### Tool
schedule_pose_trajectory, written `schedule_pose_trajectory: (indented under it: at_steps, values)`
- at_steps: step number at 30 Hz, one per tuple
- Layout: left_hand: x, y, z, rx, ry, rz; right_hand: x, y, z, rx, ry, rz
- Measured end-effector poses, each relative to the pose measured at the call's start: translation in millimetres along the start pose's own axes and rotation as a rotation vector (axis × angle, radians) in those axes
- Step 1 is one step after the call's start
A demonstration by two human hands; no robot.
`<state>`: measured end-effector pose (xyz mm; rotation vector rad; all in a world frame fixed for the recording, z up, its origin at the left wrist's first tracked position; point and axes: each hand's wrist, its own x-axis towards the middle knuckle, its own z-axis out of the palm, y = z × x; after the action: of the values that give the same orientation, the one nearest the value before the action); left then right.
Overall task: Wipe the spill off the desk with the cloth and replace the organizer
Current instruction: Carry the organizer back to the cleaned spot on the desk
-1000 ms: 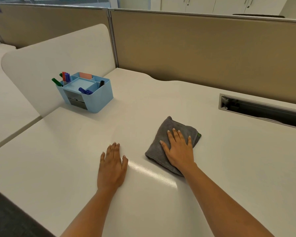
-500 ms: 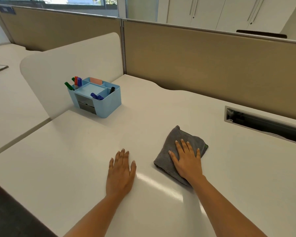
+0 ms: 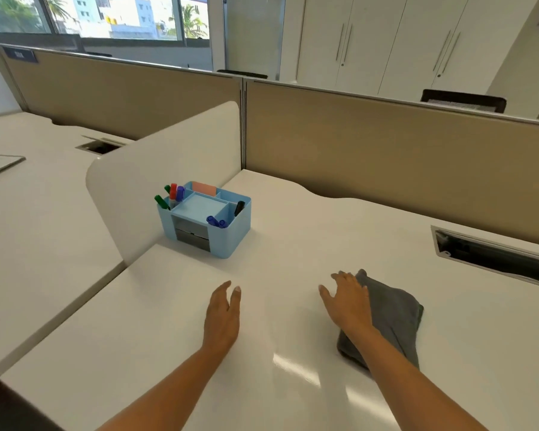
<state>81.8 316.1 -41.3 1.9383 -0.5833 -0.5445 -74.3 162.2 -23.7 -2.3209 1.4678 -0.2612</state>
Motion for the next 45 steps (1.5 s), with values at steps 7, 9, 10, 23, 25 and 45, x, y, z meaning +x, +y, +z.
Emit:
schedule_pose_trajectory:
  at_steps: [7, 9, 10, 23, 25, 45]
  values:
    - [100.5, 7.9, -86.5, 0.07, 0.13, -0.032, 31.2, -117.8, 14.9, 0.3, -0.101, -0.014]
    - [128.6, 9.8, -106.4, 0.085, 0.147, -0.03, 45.3, -147.6, 17.3, 0.361, -0.127, 0.031]
    - [145.3, 10.8, -115.6, 0.083, 0.154, -0.036, 54.1, -162.6, 19.7, 0.402, -0.138, 0.06]
    - [216.0, 12.2, -122.0, -0.203, 0.118, -0.23, 102.6, -225.1, 56.1, 0.857, -0.224, 0.375]
    - [218.8, 12.6, -122.1, -0.2, 0.128, -0.24, 104.5, -225.7, 55.9, 0.904, -0.231, 0.418]
    - [225.1, 14.3, -115.5, -0.231, 0.176, -0.24, 105.9, -227.9, 61.7, 1.009, -0.168, 0.42]
